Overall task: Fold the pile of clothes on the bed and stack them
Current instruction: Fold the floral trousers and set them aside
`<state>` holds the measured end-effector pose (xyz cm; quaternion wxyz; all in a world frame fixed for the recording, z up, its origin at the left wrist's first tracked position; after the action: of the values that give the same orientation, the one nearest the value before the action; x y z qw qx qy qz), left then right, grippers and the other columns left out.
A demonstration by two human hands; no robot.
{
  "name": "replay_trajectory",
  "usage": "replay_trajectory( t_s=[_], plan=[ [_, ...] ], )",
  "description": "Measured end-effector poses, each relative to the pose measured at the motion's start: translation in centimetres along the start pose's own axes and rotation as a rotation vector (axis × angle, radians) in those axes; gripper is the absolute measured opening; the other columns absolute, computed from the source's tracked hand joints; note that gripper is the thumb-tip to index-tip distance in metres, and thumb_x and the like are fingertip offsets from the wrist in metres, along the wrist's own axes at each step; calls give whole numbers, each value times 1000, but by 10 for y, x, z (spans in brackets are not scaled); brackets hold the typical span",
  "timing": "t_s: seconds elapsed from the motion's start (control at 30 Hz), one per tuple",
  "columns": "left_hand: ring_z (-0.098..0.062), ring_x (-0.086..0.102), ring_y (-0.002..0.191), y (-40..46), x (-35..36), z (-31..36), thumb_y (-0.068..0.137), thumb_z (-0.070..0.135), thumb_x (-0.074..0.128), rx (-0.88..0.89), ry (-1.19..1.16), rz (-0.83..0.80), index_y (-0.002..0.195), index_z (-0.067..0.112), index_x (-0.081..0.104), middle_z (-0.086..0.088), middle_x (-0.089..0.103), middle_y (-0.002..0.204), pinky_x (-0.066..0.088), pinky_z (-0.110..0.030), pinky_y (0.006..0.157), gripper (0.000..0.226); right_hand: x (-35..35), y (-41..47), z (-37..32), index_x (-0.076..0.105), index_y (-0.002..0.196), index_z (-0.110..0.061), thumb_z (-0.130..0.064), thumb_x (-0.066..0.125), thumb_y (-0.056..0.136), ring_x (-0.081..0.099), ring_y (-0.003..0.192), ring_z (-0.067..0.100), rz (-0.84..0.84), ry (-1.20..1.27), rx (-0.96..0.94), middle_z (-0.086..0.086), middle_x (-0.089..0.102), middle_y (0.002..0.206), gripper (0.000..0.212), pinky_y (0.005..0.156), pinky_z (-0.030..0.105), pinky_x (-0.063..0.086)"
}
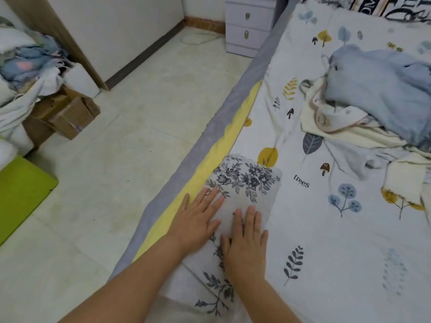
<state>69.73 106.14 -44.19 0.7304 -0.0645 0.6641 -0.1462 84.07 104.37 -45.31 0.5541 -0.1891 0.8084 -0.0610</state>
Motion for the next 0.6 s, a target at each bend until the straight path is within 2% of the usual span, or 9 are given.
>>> replay_trajectory(
  t_s=[0.07,0.13,0.27,0.33,0.4,0.47,0.5,0.6],
  plan=[
    [-7,-31,135,3,11,-8,99,48,16,-26,-42,-60,141,38,-18,17,-31,144,-11,-41,114,55,8,5,4,-29,137,-24,-47,17,99,-45,122,20,-37,-21,5,0,-47,134,64,112,44,-15],
    [-5,-30,134,5,16,-11,99,48,16,-22,-83,-72,138,40,-20,19,-32,143,-11,-41,114,54,10,6,3,-29,136,-24,-47,17,99,-45,123,20,-50,-15,5,0,-46,135,64,112,44,-15],
    [-6,-26,138,4,5,-6,99,47,17,-35,-91,-125,145,38,-13,15,-25,151,-10,-41,115,55,-2,4,5,-19,146,-24,-47,20,99,-33,136,21,-115,-27,-2,1,-38,144,65,115,44,-8],
    [-10,-20,142,2,-10,0,100,47,20,-46,-106,-204,148,34,-8,11,-21,154,-8,-42,115,57,-17,2,5,-7,150,-21,-43,26,99,-21,143,22,-170,10,-3,2,-25,154,65,117,44,2],
    [-14,-13,144,-1,-30,7,100,45,23,-49,-135,-302,150,28,-2,5,-14,157,-4,-43,116,58,-38,-3,4,7,150,-16,-38,31,100,-2,146,22,-185,75,7,5,-2,159,60,117,39,15],
    [-19,2,146,-3,-51,14,101,42,25,-54,-171,-353,151,23,8,-1,1,159,4,-44,117,56,-59,-10,4,27,142,-14,-33,35,99,28,135,21,-146,137,14,5,31,147,47,108,32,31],
    [-20,14,144,-5,-62,16,101,40,27,-58,-189,-352,150,21,15,-4,13,157,13,-42,116,54,-72,-15,3,35,135,-15,-31,36,98,37,126,20,-136,152,13,4,41,138,40,101,29,36],
    [-21,44,126,-11,-97,30,101,31,33,-46,-232,-328,140,17,38,-4,44,141,37,-33,102,41,-111,-32,1,44,126,-17,-30,38,98,50,113,21,-164,186,24,5,55,124,31,89,29,41]
  ],
)
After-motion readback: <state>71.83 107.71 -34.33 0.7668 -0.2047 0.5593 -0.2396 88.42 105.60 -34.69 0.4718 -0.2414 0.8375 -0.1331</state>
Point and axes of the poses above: each hand's wrist, its own y-axis towards the middle knuckle, its own x-axis out of the palm, z = x × y, the point moved 1 cm from there along y, towards the middle knuckle
